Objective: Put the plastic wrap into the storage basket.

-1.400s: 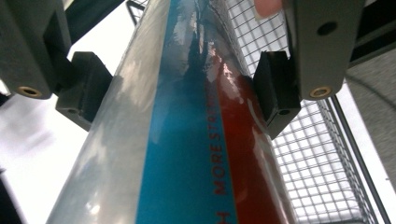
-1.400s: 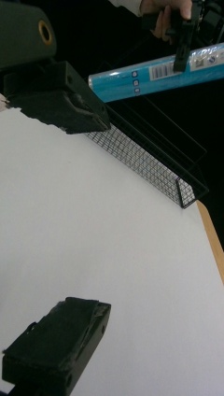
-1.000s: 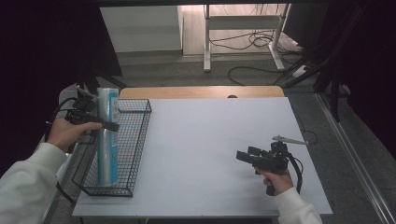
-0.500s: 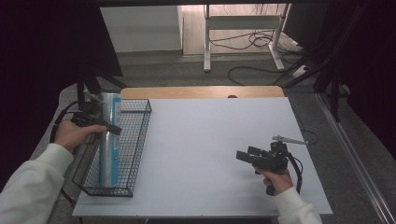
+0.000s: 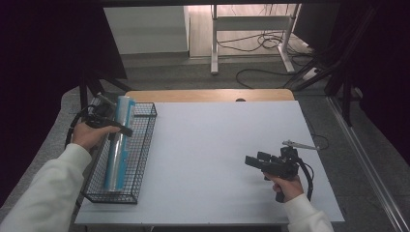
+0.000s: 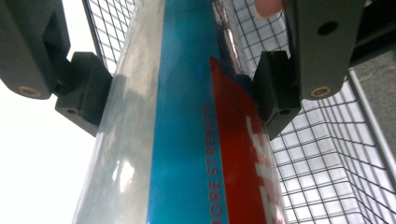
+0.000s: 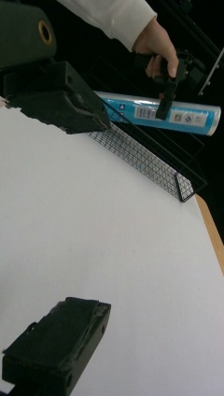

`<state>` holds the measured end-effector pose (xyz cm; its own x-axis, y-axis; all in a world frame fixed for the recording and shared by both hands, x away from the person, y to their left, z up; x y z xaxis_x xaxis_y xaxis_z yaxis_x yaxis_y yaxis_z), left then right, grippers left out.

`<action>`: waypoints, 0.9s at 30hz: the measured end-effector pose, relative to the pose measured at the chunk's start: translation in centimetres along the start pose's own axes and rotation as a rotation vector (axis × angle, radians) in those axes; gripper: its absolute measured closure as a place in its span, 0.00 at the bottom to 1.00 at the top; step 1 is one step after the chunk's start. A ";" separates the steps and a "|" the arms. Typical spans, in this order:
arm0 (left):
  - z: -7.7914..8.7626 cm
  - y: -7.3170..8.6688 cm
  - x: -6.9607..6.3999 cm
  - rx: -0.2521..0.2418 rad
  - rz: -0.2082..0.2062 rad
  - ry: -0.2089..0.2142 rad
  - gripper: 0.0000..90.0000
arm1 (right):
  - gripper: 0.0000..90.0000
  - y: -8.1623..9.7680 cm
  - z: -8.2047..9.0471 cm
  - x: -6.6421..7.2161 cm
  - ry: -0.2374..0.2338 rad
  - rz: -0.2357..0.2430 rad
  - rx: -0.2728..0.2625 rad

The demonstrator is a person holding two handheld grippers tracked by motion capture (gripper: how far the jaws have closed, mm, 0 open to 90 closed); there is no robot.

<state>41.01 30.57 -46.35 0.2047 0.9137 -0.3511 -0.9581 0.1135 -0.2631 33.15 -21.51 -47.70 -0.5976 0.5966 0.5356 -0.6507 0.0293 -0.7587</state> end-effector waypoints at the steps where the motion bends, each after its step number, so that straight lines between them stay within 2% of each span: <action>1: 0.0 0.0 0.0 0.000 0.000 0.000 0.35 | 0.12 0.0 0.0 0.0 0.000 0.000 0.000; 4: -1.5 -0.7 0.5 0.010 0.030 -0.009 0.35 | 0.12 0.0 0.0 -0.1 0.004 -0.004 -0.003; 5: -1.5 -0.7 0.5 0.010 0.030 -0.009 0.35 | 0.12 0.0 0.0 -0.1 0.004 -0.004 -0.003; 6: -2.4 -1.0 0.6 0.015 0.054 -0.014 0.35 | 0.12 0.0 0.0 -0.1 0.005 -0.001 -0.005; 12: -4.2 -1.7 0.7 0.042 0.061 -0.039 0.35 | 0.12 0.0 0.1 -0.2 0.007 -0.006 -0.005; 17: -5.3 -2.0 0.6 0.049 0.078 -0.061 0.35 | 0.12 0.0 0.1 -0.2 0.007 -0.006 -0.005; 27: -7.0 -2.0 1.5 0.049 0.122 -0.089 0.35 | 0.12 0.0 0.0 -0.2 0.008 -0.002 -0.004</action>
<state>44.64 28.97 -52.58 0.0695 0.9526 -0.2961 -0.9839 0.0164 -0.1781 33.28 -21.68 -47.78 -0.5925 0.6027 0.5346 -0.6504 0.0337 -0.7588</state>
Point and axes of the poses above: each handheld gripper's, and its own axes: z roughly backward along the jaws, y roughly out of its underside, x roughly to its left, the point moved 4 cm from there along -z, roughly forward along the jaws, and after that the axes turned 4 degrees about z, right-handed, at the moved point
